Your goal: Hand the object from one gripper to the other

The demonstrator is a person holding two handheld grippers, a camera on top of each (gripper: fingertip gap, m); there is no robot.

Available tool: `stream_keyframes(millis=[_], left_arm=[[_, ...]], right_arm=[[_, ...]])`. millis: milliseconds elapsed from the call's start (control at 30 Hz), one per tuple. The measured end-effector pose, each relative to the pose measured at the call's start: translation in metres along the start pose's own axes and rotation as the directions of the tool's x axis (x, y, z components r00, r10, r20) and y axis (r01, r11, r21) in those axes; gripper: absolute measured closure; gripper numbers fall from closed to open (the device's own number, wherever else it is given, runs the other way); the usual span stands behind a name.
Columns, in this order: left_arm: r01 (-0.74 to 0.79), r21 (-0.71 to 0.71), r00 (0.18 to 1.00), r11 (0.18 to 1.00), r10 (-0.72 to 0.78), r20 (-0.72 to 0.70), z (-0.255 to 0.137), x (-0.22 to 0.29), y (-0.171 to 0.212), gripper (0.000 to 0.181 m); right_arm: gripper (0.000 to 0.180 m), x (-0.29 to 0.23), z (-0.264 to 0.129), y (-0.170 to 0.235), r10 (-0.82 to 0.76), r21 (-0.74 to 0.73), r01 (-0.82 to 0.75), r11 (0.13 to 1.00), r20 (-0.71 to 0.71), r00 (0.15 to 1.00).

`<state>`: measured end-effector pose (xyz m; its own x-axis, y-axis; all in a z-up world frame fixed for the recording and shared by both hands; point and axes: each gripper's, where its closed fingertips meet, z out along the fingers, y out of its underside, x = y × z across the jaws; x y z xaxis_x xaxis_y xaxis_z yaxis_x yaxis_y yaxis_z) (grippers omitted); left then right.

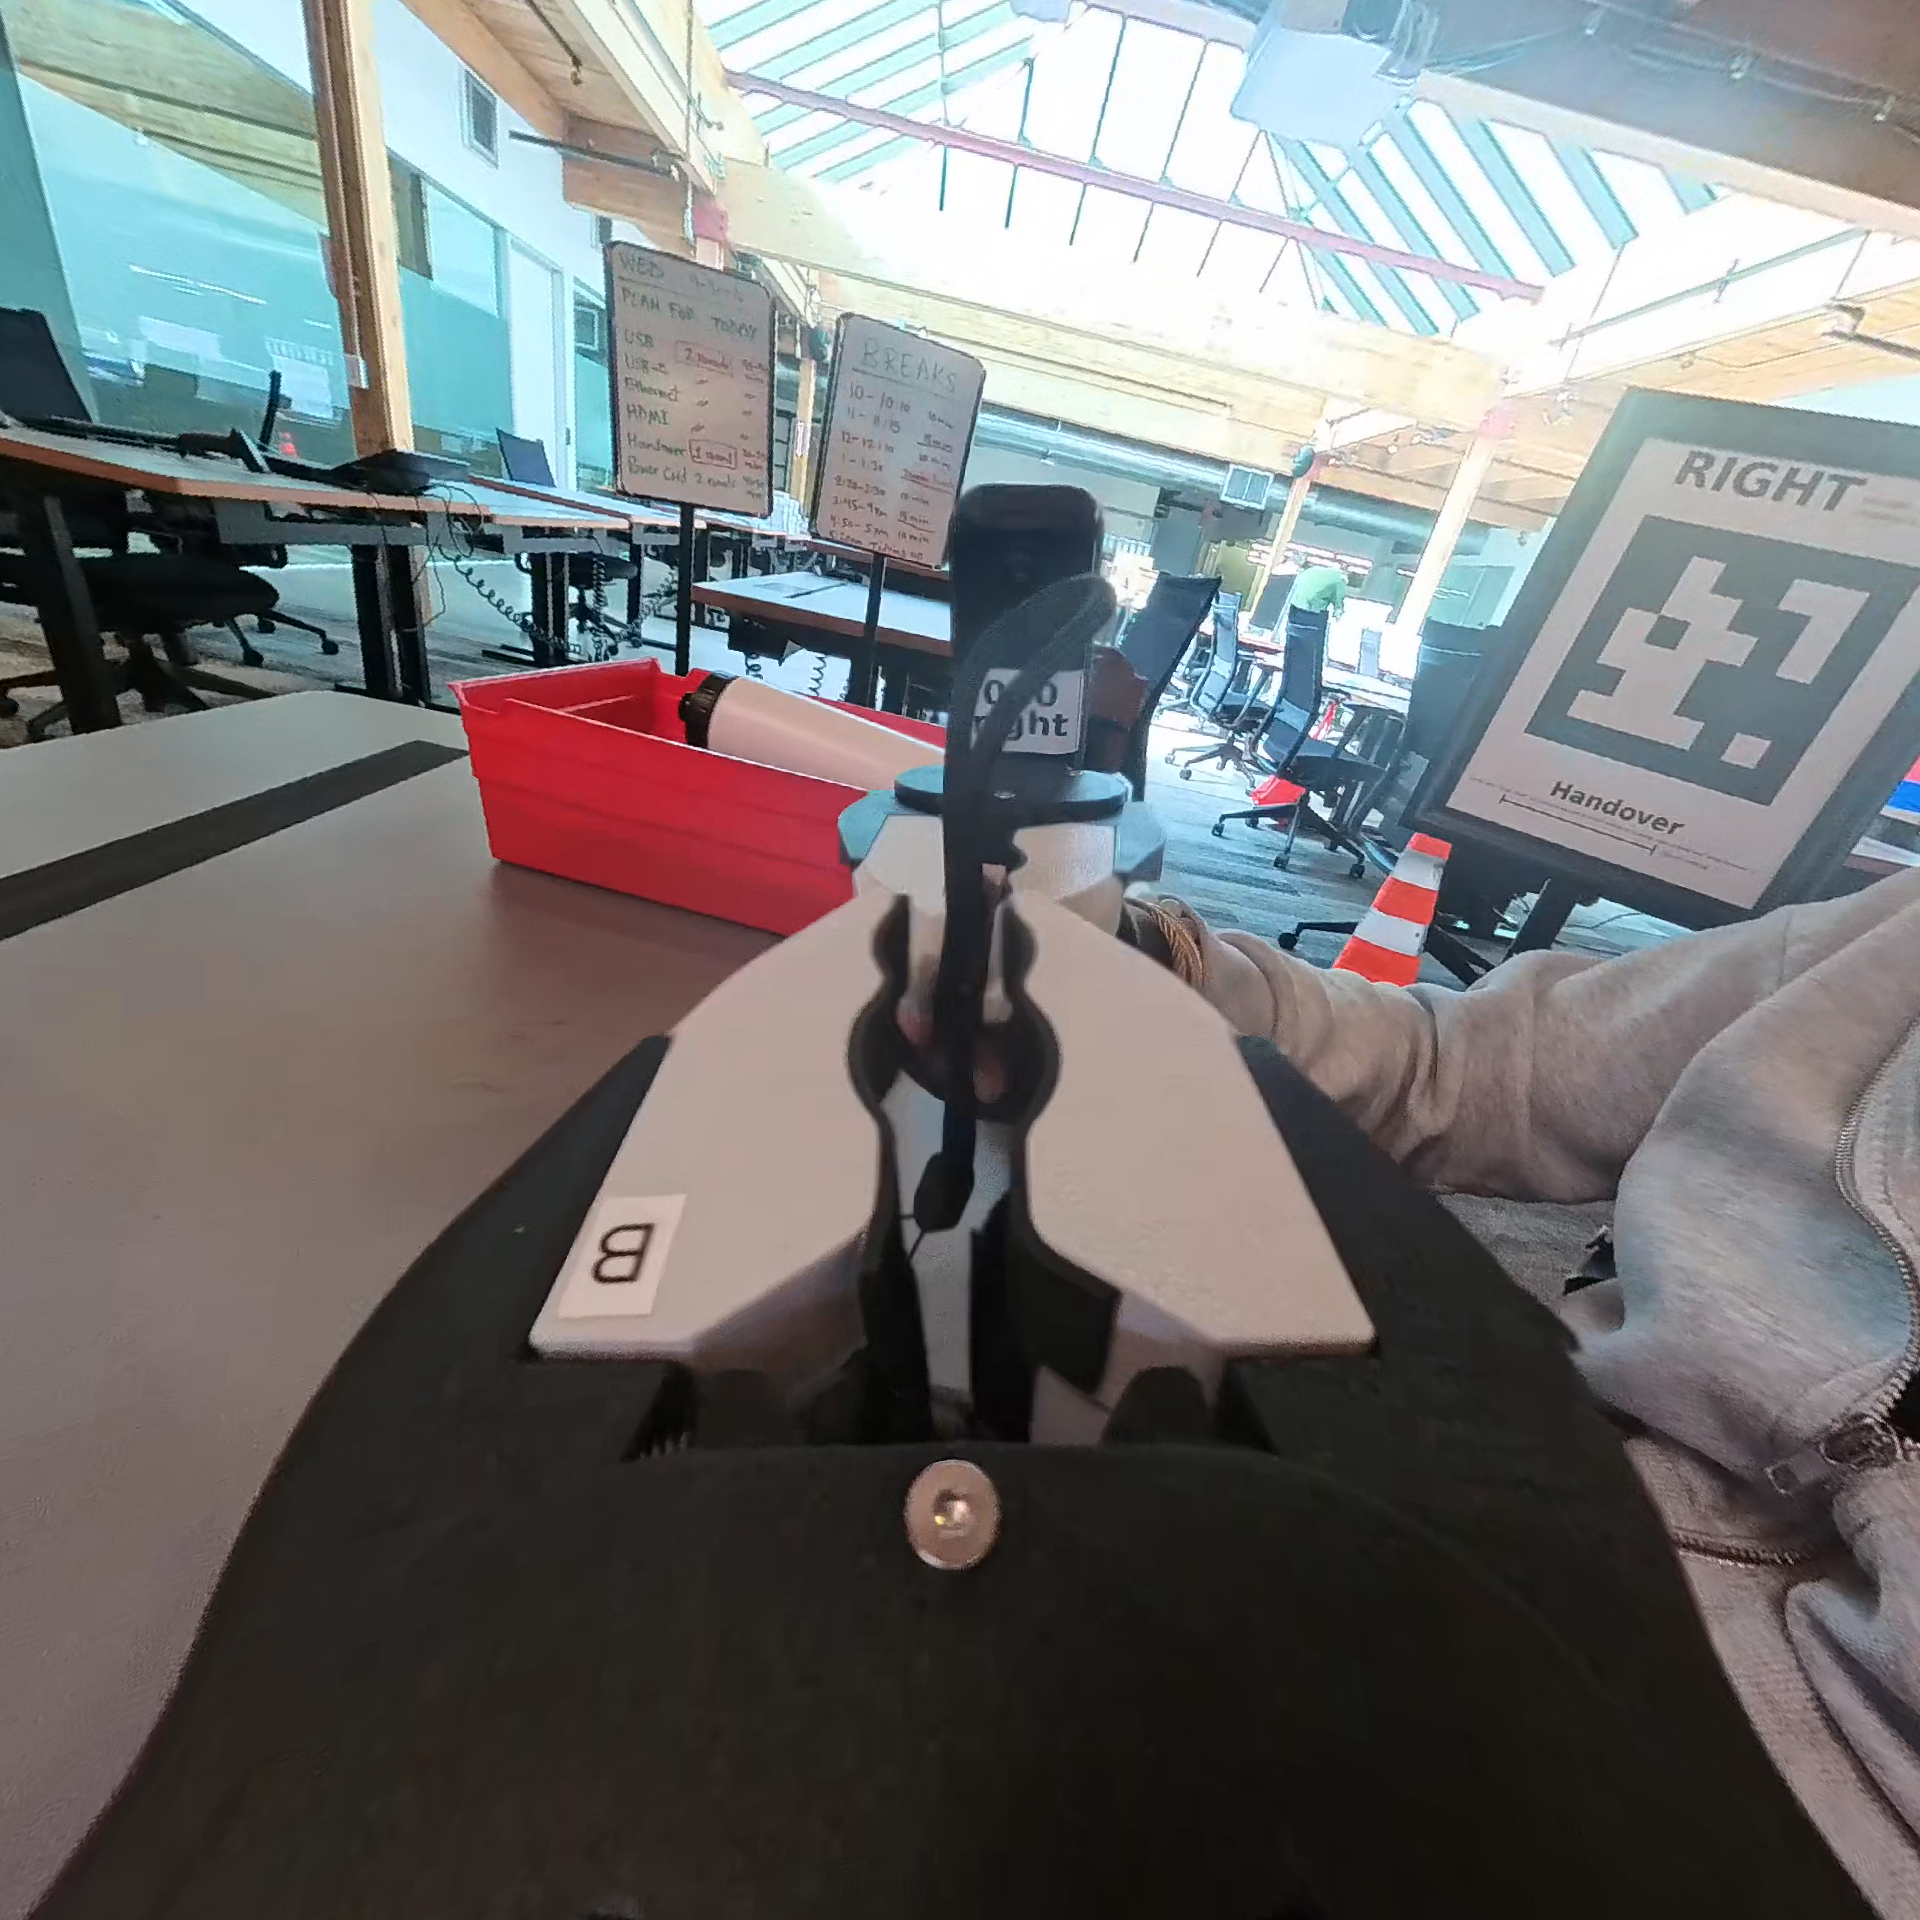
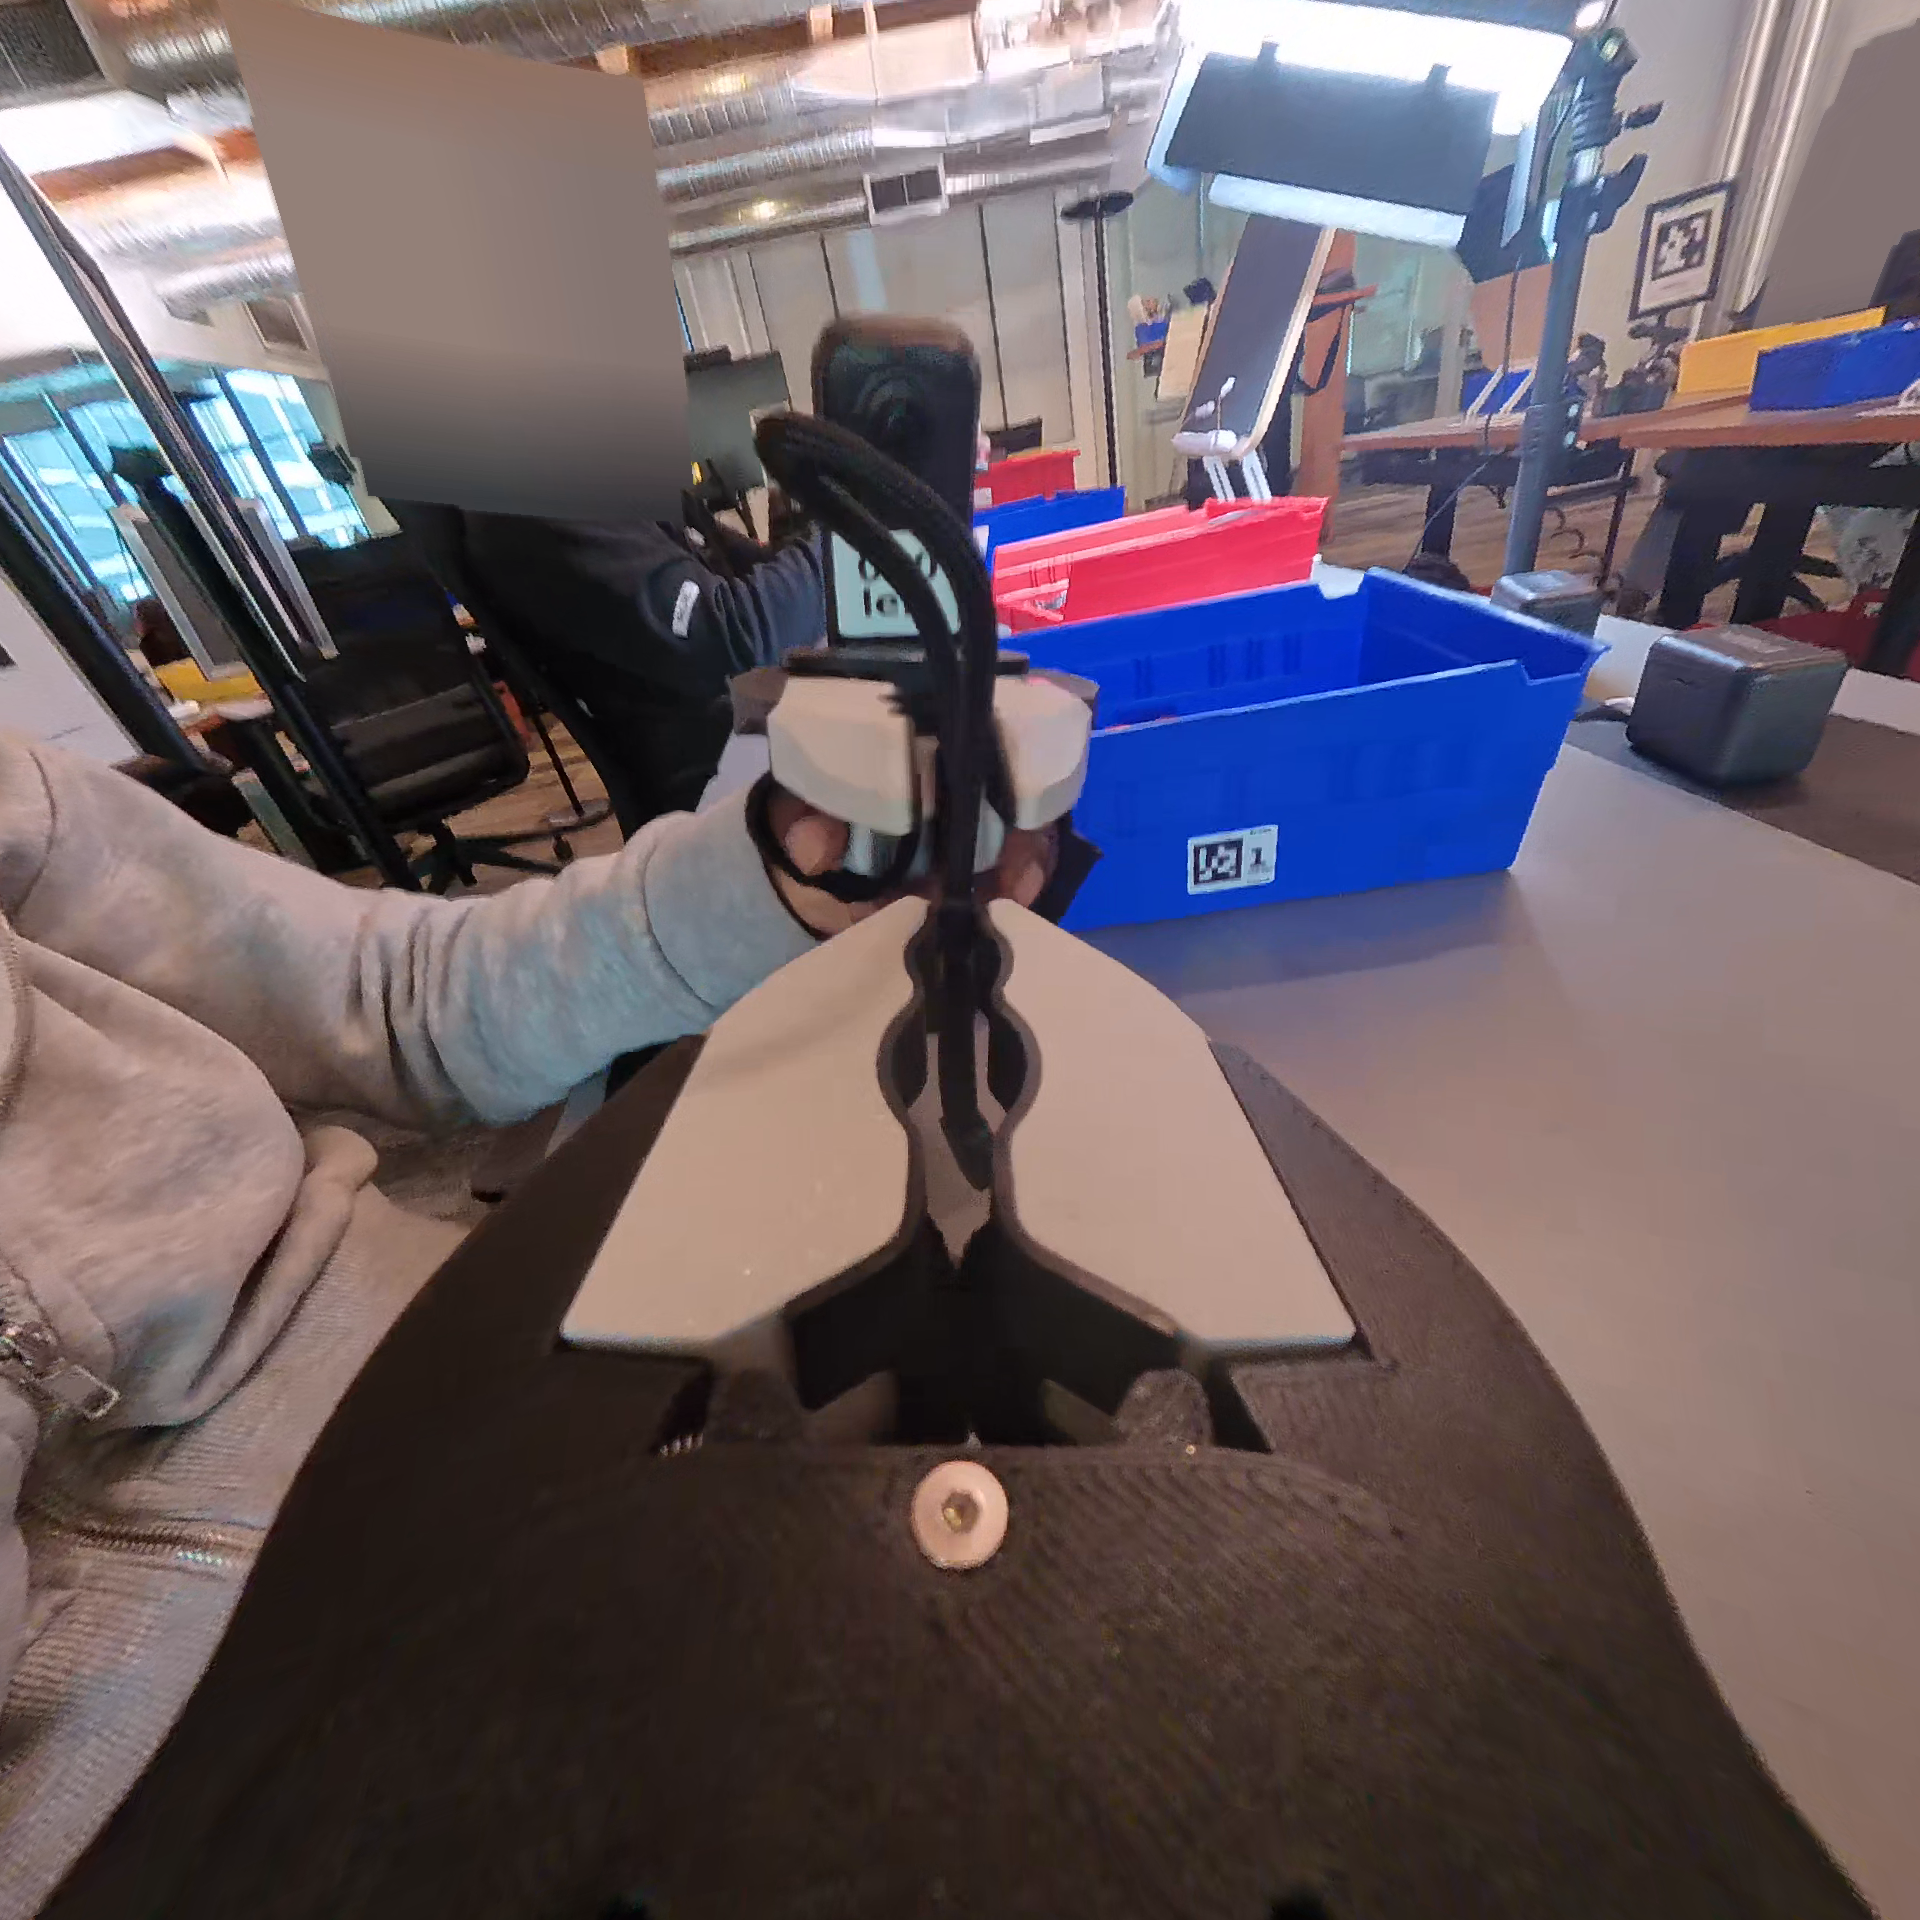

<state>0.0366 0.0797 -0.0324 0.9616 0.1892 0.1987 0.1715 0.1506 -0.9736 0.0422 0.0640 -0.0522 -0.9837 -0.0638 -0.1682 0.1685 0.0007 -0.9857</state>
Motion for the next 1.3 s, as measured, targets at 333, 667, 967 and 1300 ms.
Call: stream_keyframes(millis=[333,667,967,1300], left_arm=[[-0.01,-0.17,0.999,0.985,0.003,-0.038,0.013,0.007,0.033,0.159],[0.035,-0.038,0.999,0.999,-0.036,-0.018,0.005,0.001,0.01,0.177],[0.07,-0.001,0.996,0.998,-0.07,-0.052,0.005,0.005,0.004,0.177],[0.084,0.046,0.996,0.995,-0.085,0.013,0.0,-0.006,-0.002,0.15]], right_arm=[[0.174,0.002,-0.012,-0.022,0.045,0.131,-0.047,0.99,0.014,0.999],[0.148,0.004,-0.013,-0.025,0.061,0.165,-0.06,0.984,-0.001,0.998],[0.149,-0.007,0.008,0.007,0.069,-0.013,-0.069,0.998,0.052,0.996],[0.17,-0.004,-0.001,-0.007,0.069,0.068,-0.072,0.995,0.047,0.996]])
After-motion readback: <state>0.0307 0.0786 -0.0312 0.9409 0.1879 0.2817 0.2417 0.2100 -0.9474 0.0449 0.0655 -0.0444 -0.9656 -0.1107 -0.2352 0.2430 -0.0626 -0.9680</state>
